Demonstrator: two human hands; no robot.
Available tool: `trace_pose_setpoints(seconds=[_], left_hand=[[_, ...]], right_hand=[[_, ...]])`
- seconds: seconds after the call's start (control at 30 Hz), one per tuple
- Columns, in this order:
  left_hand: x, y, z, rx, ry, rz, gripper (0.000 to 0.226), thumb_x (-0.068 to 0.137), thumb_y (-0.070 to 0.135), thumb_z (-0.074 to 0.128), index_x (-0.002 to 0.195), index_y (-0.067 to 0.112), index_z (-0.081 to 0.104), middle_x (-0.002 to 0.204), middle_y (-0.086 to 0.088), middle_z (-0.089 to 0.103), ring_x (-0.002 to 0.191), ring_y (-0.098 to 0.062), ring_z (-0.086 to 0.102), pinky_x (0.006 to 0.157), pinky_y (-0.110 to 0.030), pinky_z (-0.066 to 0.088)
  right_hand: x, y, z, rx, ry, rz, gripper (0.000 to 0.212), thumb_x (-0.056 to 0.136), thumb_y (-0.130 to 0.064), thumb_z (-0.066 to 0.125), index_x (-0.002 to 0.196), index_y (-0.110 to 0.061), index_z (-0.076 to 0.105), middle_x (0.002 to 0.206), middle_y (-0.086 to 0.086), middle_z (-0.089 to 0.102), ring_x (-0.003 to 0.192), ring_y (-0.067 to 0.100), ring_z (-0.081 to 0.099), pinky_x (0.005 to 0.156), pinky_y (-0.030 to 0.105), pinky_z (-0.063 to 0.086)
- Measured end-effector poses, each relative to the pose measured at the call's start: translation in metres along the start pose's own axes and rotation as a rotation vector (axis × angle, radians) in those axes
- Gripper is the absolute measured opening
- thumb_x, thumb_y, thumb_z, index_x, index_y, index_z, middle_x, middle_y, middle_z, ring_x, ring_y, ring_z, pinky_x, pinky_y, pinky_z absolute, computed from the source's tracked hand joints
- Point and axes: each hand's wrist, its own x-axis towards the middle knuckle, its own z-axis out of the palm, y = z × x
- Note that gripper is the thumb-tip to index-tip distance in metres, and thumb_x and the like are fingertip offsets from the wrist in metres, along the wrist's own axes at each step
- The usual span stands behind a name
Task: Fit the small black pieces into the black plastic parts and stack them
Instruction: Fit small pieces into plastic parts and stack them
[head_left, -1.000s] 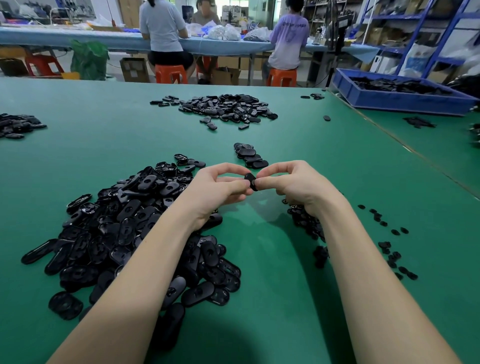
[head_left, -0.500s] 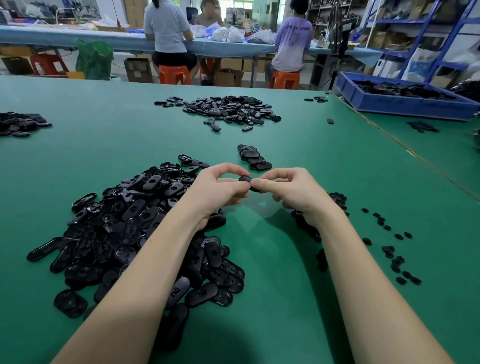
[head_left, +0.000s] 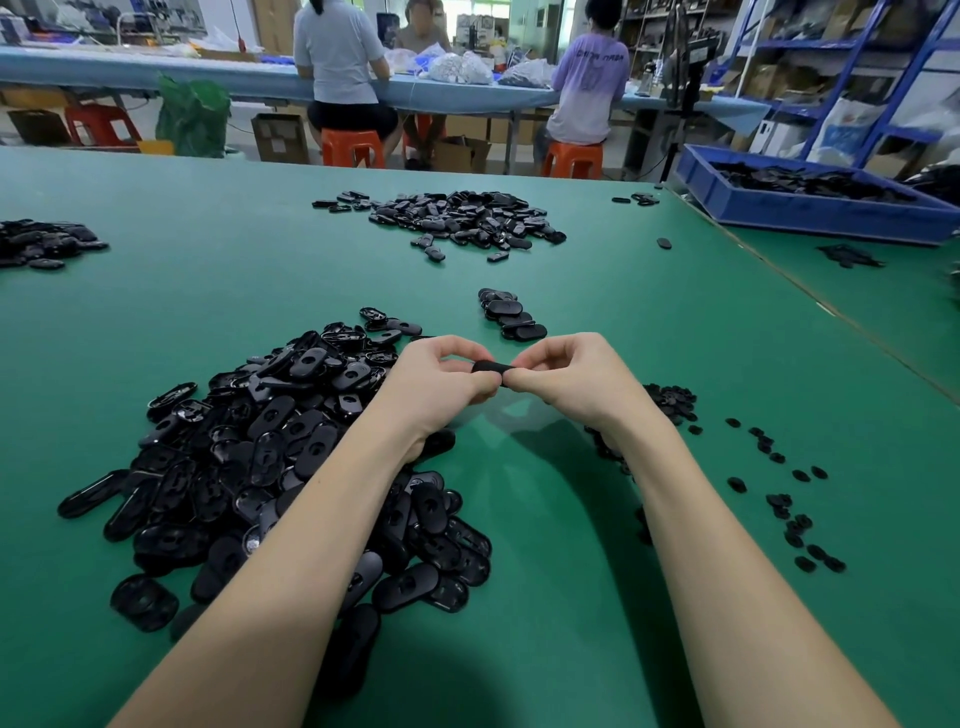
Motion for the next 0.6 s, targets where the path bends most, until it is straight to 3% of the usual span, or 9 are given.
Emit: trace_pose_setpoints(seconds=[0.13,0.23,0.43,0.6], left_hand=[[0.002,-0.001,0.002,0.025,0.049,0.008,0.019,0.084,-0.001,0.073,0.086,0.016,0.066,0.082,-0.007,0.072,0.068,-0.014,0.063,0.073,-0.024,0.052],[0.002,-0.002,0.003,-0.006,0.067,0.0,0.02,0.084,-0.001,0.073,0.085,0.017,0.066,0.079,-0.004,0.072,0.067,-0.013,0.065,0.075,-0.024,0.054],[0.004,-0.003,0.002,-0.011,0.085,-0.004,0.016,0.084,-0.002,0.074,0.088,0.013,0.068,0.076,-0.005,0.072,0.072,-0.019,0.068,0.087,-0.035,0.057],[0.005,-0.003,-0.001,-0.059,0.09,0.031,0.017,0.082,0.001,0.074,0.088,0.016,0.068,0.078,-0.005,0.075,0.076,-0.02,0.07,0.093,-0.041,0.058]], right_hand=[[0.0,0.001,0.005,0.023,0.004,-0.023,0.009,0.08,-0.026,0.08,0.076,-0.021,0.073,0.066,-0.008,0.071,0.053,0.003,0.054,0.061,0.022,0.044],[-0.001,0.003,0.007,0.01,0.031,-0.05,0.01,0.08,-0.029,0.079,0.077,-0.021,0.073,0.078,-0.003,0.078,0.058,0.002,0.059,0.061,0.02,0.044],[-0.002,0.002,0.012,0.031,0.084,-0.08,0.012,0.079,-0.026,0.081,0.074,-0.022,0.07,0.07,-0.005,0.075,0.05,-0.003,0.055,0.049,0.009,0.038],[-0.003,0.002,0.01,0.028,0.092,-0.183,0.009,0.083,-0.028,0.08,0.084,-0.027,0.071,0.067,-0.014,0.07,0.052,-0.004,0.054,0.053,0.008,0.04]])
